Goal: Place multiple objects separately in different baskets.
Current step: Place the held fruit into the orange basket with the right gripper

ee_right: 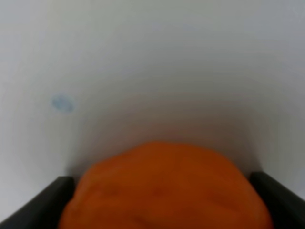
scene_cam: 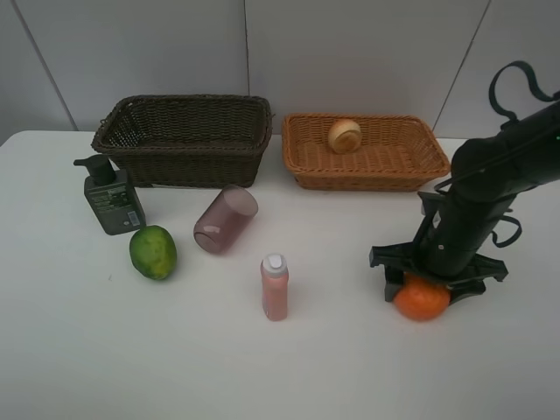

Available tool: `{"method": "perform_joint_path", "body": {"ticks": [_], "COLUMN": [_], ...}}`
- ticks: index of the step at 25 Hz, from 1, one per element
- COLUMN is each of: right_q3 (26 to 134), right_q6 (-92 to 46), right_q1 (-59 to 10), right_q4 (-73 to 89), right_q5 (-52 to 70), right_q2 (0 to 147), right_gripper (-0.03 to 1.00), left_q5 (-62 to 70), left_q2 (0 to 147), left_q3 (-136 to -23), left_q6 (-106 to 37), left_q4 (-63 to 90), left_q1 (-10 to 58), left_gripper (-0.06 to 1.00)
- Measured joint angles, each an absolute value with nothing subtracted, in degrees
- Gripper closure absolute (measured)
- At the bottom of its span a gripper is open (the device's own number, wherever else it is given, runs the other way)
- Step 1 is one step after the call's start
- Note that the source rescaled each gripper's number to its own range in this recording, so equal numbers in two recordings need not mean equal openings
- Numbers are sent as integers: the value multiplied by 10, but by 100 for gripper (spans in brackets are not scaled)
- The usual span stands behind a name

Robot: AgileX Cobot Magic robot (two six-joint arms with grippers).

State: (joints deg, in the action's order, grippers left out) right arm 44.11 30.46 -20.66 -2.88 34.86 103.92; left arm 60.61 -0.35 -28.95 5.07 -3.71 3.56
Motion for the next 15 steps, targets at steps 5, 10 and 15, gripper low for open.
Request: {"method": "perform_joint_path", "body": {"ticks": [5, 10, 15], "right_q3": [443, 487, 577], "right_q6": [305, 303, 258], "right_q1": [-207, -207, -207], "right_q4": [-29, -28, -29], "right_q5": [351, 418, 506], "right_q2": [1027, 983, 965], "right_gripper": [30, 30, 30], "left_q5": [606, 606, 606], "left_q2": [-3, -3, -3], "left_q3": [-290, -290, -290], "left_q6": [51, 51, 51], "left_q4": [-37, -37, -37], "left_q1": [36, 36, 36], "left_gripper": [0, 0, 0]}}
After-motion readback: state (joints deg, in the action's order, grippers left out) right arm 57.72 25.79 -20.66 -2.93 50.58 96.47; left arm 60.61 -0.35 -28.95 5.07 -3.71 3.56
